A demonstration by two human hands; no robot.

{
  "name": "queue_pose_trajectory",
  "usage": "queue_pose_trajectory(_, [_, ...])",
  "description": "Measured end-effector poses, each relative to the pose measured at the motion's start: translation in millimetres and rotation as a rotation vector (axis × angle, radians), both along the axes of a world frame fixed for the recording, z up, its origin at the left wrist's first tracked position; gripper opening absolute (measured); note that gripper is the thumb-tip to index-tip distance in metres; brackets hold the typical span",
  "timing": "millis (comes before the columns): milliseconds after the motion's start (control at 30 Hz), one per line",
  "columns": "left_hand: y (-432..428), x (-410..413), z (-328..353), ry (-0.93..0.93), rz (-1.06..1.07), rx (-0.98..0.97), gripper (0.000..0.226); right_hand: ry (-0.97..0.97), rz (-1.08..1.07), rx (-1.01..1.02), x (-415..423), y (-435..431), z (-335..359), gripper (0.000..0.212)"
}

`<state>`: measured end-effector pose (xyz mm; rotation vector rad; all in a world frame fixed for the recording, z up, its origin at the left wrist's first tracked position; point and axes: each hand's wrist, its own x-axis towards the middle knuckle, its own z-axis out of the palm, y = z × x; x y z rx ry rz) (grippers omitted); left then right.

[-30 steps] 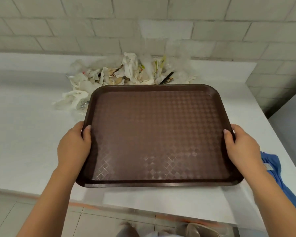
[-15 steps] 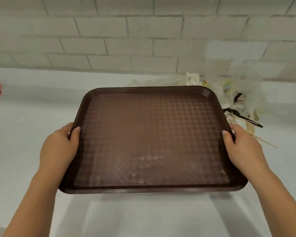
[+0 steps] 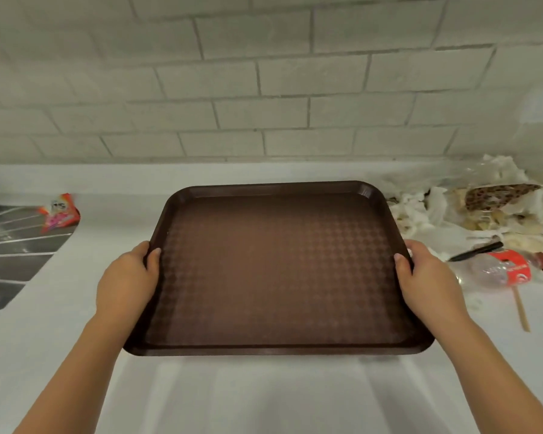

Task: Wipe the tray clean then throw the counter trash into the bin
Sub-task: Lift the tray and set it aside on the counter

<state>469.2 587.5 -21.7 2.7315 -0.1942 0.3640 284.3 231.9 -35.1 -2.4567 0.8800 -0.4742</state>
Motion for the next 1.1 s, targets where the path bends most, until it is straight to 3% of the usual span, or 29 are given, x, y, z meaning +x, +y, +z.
queue_pose_trajectory(433, [24.9,128.6,-51.1,0.091,-0.008,0.103,0.030,0.077,0.004,-0.006,117.1,34.3,-41.6,0.032])
queue_pose_trajectory(767, [29.7,167.1,-65.5,0.086,-0.050,0.141,0.030,0.111,0.010,-0.005,145.9,47.2,-64.9,0.033])
queue_pose_trajectory(1100, [25.8,177.5,-82.3,0.147,-0.025,0.211,0.033,0.283,-0.052,-0.101,159.2,52.7,-81.2,0.035])
